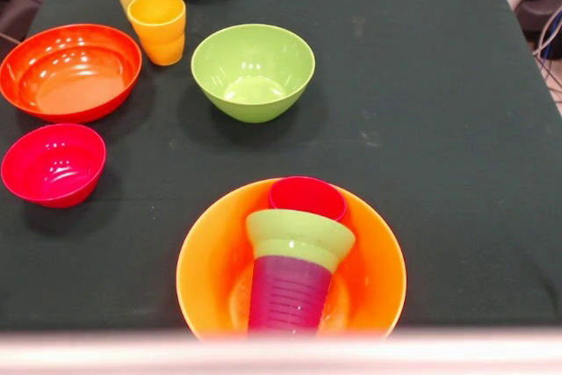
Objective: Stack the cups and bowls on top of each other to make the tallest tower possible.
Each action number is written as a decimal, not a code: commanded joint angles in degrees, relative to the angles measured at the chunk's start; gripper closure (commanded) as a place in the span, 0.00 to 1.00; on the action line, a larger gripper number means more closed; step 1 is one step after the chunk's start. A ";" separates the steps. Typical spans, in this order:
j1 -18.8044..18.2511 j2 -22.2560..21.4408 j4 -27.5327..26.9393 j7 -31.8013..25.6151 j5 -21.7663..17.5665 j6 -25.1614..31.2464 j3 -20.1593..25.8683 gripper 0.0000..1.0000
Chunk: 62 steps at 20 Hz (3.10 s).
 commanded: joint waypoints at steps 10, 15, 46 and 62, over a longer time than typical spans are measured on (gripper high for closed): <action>-5.56 4.49 -1.54 1.05 -10.09 -13.34 12.06 0.00; -5.50 7.03 -1.95 2.79 -12.00 -17.19 11.41 0.00; 11.44 24.60 -11.93 7.95 2.11 -19.50 -14.21 0.00; 4.98 16.85 -8.19 1.66 0.64 -5.24 -4.81 1.00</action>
